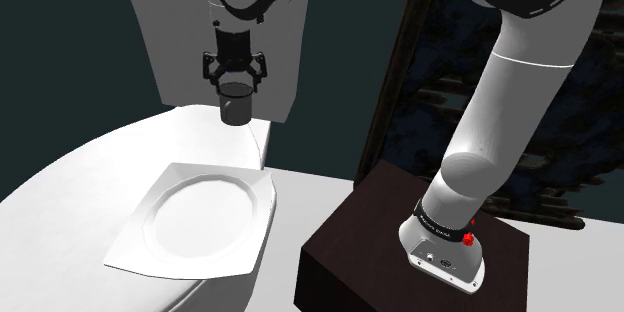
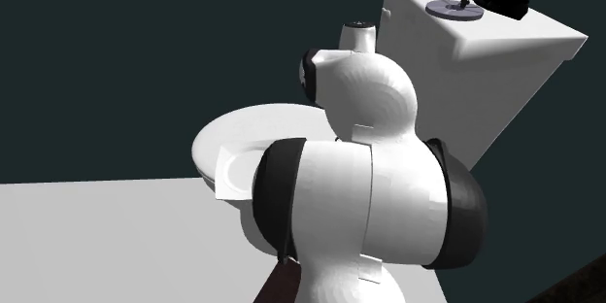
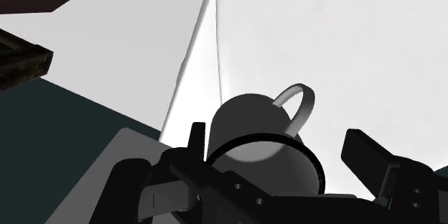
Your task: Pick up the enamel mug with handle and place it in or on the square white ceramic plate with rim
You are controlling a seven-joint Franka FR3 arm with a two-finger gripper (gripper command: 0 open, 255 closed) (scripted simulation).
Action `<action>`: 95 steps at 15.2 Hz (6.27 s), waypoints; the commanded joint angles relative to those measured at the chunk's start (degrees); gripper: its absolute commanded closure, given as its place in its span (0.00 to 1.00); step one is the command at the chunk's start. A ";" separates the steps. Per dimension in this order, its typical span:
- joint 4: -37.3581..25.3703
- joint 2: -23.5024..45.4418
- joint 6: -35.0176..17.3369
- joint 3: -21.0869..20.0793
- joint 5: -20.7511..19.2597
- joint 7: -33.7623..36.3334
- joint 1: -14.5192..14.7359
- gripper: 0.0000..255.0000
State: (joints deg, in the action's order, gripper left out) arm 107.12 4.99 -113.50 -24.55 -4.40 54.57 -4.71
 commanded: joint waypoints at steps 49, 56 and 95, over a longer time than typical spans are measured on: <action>-4.26 -4.00 7.88 -2.58 1.44 5.82 2.88 1.00; -0.61 -8.69 8.61 -6.63 3.66 13.24 6.83 1.00; 9.06 -6.63 -2.01 -17.95 2.30 33.82 15.36 1.00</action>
State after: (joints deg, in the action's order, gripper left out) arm 116.00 -1.67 -115.62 -42.66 -2.06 88.46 10.80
